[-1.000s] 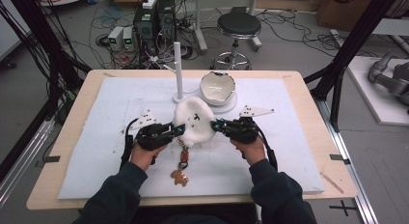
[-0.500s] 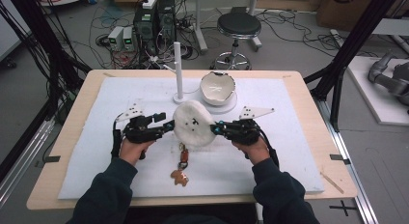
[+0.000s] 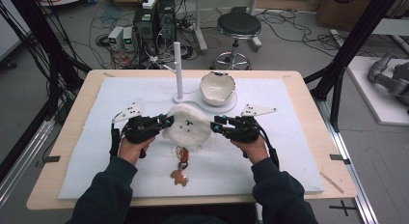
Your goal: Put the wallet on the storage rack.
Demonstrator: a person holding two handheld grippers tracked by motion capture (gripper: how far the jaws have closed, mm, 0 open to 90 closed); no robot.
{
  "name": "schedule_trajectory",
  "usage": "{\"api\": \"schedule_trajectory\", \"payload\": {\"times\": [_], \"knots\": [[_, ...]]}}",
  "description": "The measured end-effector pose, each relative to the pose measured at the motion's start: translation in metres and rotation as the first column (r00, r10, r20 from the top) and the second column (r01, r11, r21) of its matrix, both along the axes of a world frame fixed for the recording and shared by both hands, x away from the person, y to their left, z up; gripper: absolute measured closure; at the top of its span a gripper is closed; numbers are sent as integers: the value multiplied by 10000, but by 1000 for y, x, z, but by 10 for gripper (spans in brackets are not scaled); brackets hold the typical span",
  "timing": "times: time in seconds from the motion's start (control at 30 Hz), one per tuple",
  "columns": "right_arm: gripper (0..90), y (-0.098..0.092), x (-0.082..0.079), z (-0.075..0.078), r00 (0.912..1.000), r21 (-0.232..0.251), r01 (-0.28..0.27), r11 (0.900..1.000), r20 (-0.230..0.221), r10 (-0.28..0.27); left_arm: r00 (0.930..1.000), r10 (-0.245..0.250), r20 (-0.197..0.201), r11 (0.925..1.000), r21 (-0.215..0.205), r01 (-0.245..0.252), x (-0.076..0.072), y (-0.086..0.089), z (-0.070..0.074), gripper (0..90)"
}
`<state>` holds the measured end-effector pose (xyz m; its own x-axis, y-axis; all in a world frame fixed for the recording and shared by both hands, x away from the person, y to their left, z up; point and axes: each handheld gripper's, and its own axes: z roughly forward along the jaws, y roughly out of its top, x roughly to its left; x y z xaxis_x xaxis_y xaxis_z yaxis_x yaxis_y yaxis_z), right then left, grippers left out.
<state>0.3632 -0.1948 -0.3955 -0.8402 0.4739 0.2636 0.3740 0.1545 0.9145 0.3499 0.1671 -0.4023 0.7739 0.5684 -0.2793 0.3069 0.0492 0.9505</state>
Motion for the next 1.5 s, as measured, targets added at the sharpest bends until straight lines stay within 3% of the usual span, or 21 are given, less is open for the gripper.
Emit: {"api": "schedule_trajectory", "payload": {"times": [0.03, 0.07, 0.1, 0.23, 0.33, 0.37, 0.4, 0.43, 0.53, 0.67, 0.7, 0.8, 1.07, 1.17, 1.23, 1.27, 1.3, 1.33, 1.4, 1.47, 1.5], "knots": [[543, 0, 1, -2, 9999, 30, 52, 10000, -100, -52, 9995, 268, 170, 9989, -381, -261, -1, 3, 2, 787], [543, 0, 1, -2, 9999, 30, 52, 10000, -100, -52, 9995, 268, 170, 9989, -381, -261, -1, 3, 2, 788], [452, 4, 2, -6, 9994, -163, 122, 9998, -332, -127, 9987, 414, 285, 9973, -616, -396, -2, 5, 4, 788], [416, 11, 2, -10, 9990, -322, -120, 9994, -442, 106, 9955, 740, 593, 9919, -1077, -673, -5, 5, 6, 787], [413, 26, 2, -19, 9851, -670, -1308, 9891, -1216, 1221, 9949, 692, 731, 9883, -1412, -584, -7, 1, 6, 787], [413, 26, 2, -19, 9851, -670, -1308, 9891, -1216, 1221, 9949, 692, 731, 9883, -1412, -584, -7, 1, 6, 787], [503, 31, 1, -23, 9776, -731, -1617, 9841, -1478, 1497, 9952, 614, 766, 9887, -1412, -501, -7, 0, 6, 786], [555, 32, 1, -24, 9761, -622, -1652, 9843, -1532, 1541, 9963, 488, 708, 9909, -1285, -394, -7, -4, 5, 785], [602, 30, 3, -23, 9781, -318, -1540, 9876, -1466, 1478, 9975, 398, 588, 9922, -1201, -325, -7, -7, 3, 783], [666, 17, 6, -18, 9856, 266, -924, 9954, -1397, 952, 9999, 8, 156, 9981, -614, 1, -5, -11, -2, 780], [693, 10, 6, -16, 9912, 670, -463, 9967, -1206, 541, 9997, -233, -72, 9994, -274, 231, -5, -14, -4, 778], [722, 2, 6, -12, 9961, 997, 32, 9950, -876, 55, 9989, -421, -211, 9991, 34, 422, -5, -19, -7, 777], [750, -4, 3, -6, 9981, 917, 604, 9940, -129, -594, 9960, -643, -615, 9884, 1337, 720, -4, -30, -14, 734], [754, -6, 2, -2, 9964, 656, 765, 9949, 310, -786, 9979, -212, -619, 9829, 1811, 321, -3, -27, -14, 654], [757, -12, 0, 7, 9901, 282, 1056, 9940, 901, -1078, 9980, 239, -589, 9830, 1832, -128, -1, -20, -13, 527], [756, -14, 0, 10, 9875, 125, 1157, 9932, 1066, -1163, 9954, 777, -558, 9813, 1807, -665, 1, -11, -11, 488], [756, -14, 0, 10, 9875, 125, 1157, 9932, 1066, -1163, 9954, 777, -558, 9813, 1807, -665, 1, -11, -11, 451], [757, -16, 1, 13, 9838, -53, 1239, 9923, 1311, -1221, 9930, 1056, -536, 9781, 1857, -940, 3, -6, -10, 451], [757, -19, 1, 21, 9766, -527, 1406, 9887, 1713, -1298, 9860, 1574, -544, 9722, 1840, -1451, 5, 5, -9, 333], [758, -21, 2, 26, 9698, -893, 1514, 9844, 2063, -1305, 9784, 2032, -376, 9620, 1936, -1923, 8, 16, -8, 266], [757, -22, 6, 31, 9649, -1125, 1598, 9807, 2277, -1311, 9737, 2256, -304, 9553, 2030, -2150, 9, 21, -8, 185]]}}
